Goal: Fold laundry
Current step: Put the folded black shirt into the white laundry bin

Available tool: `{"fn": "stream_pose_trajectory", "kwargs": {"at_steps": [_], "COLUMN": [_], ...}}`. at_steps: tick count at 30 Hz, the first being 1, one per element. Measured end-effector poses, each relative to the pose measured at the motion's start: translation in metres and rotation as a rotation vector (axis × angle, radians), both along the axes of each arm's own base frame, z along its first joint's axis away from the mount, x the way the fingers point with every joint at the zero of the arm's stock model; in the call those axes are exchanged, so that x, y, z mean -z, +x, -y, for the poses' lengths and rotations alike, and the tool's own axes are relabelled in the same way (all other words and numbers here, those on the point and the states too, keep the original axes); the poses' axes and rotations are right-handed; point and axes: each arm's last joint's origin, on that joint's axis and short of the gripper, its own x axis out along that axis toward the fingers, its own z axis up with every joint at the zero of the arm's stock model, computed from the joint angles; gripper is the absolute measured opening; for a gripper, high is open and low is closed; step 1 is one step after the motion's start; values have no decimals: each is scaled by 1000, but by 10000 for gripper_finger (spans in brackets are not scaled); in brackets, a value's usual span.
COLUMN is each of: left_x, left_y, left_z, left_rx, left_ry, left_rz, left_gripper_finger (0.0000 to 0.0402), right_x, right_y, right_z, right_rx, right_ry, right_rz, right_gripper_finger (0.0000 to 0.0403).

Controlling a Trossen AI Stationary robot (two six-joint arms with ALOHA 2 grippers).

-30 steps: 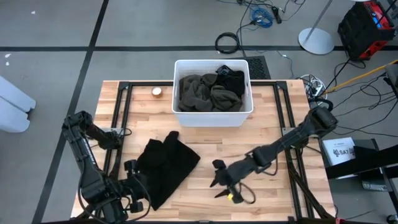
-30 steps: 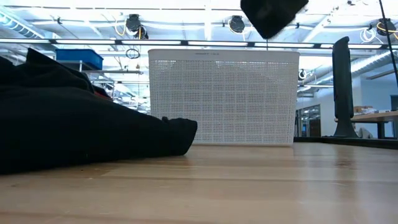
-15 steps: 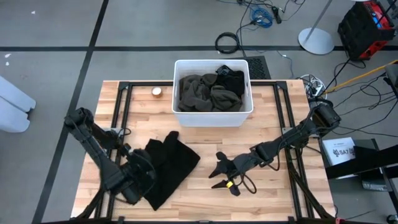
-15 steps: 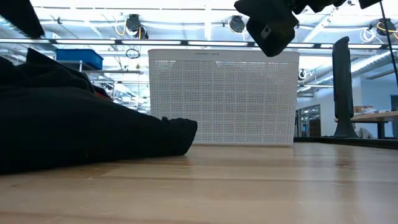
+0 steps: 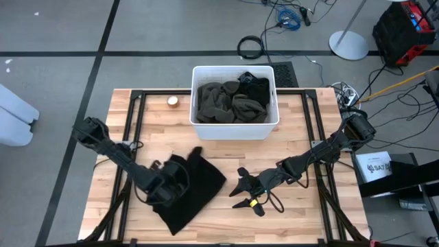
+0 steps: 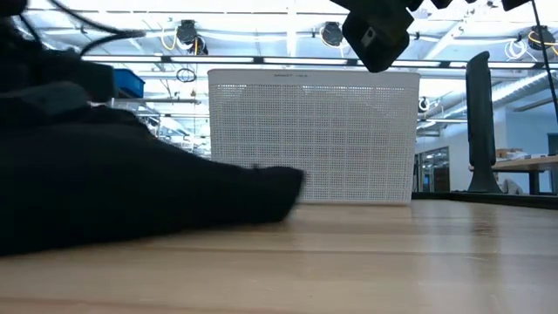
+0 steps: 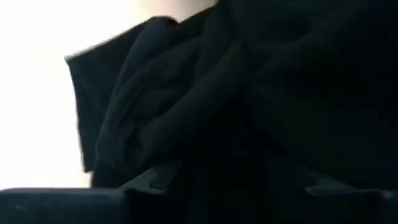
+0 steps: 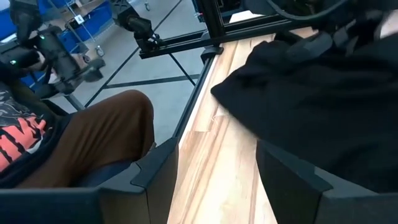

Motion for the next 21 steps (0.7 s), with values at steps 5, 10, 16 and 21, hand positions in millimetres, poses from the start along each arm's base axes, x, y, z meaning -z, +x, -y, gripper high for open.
{"fn": "stream_pose_trajectory", "kwargs": {"at_steps": [5, 10, 16, 21], "left_x": [1, -10, -24, -36], "left_y": [21, 53, 84, 101], "left_z": [-7, -17, -42, -65], "left_rx": [96, 202, 256, 328], "left_ry": [-22, -25, -45, -54], "left_rz": [100, 274, 455, 559], "left_gripper_finger": [164, 164, 164, 164], "right_x": [0, 1, 0, 0], "right_y": [0, -2, -5, -5], "right_z": [0, 1, 2, 2], "right_rx": [0, -3, 9, 9], "right_ry": [0, -5, 5, 4], "right_rz": [0, -24, -67, -68], "right_gripper_finger": [203, 203, 203, 203]}}
